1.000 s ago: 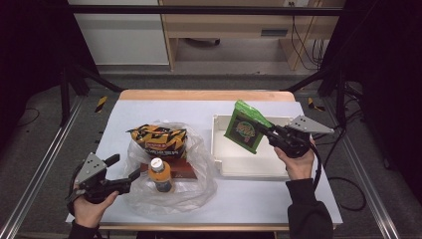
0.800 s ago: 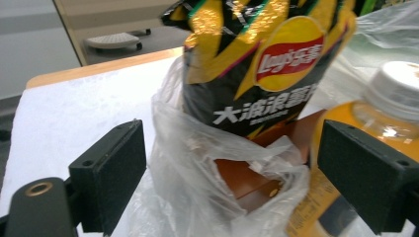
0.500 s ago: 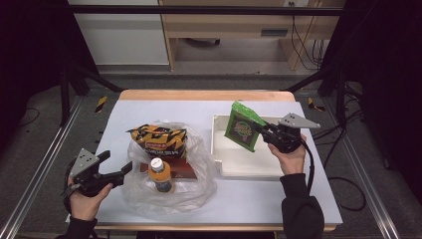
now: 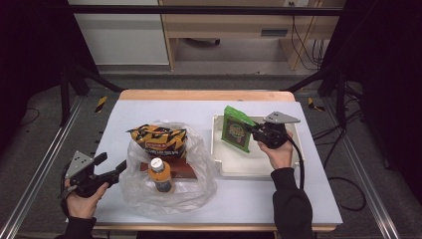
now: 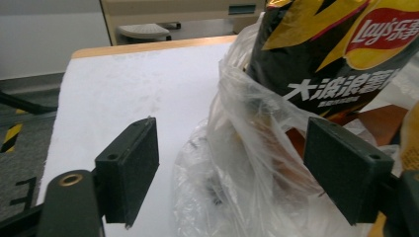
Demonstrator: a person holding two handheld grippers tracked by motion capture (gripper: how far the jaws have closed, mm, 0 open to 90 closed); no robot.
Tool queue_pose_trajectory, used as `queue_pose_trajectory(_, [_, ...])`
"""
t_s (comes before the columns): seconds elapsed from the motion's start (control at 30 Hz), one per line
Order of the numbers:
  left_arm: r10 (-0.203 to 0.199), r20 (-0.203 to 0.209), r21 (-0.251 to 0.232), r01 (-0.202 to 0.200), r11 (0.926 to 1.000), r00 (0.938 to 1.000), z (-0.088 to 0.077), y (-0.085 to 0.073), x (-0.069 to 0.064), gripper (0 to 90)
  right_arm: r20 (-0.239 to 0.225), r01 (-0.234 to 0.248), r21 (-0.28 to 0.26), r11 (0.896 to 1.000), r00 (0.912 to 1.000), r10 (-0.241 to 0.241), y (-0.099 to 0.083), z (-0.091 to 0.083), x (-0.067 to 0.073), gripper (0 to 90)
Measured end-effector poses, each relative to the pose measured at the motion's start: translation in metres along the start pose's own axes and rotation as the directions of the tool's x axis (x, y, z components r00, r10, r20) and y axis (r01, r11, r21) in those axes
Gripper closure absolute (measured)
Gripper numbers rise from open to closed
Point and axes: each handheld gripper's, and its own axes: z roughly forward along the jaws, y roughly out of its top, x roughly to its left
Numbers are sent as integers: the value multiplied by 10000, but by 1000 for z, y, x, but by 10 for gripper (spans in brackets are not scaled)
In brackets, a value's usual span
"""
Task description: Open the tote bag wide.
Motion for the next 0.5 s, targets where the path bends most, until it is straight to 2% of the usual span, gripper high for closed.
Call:
queue_pose_trajectory(0.17, [-68,114,131,66,9999,9999,1,-2,1,253,-186,-10,157,9999,9998,13,-3,17,2,753])
queue_pose_trajectory(0.23, [-69,162,172,66,9998,9998,2,-3,1,267,-277,-160,96,9998,9995,162,-4,22,1,752])
queue_pose_trajectory(0.5, [-46,250,-23,46,10000,9997,4,-6,1,299,-163,-178,39,9998,9997,179,-3,31,-3,731])
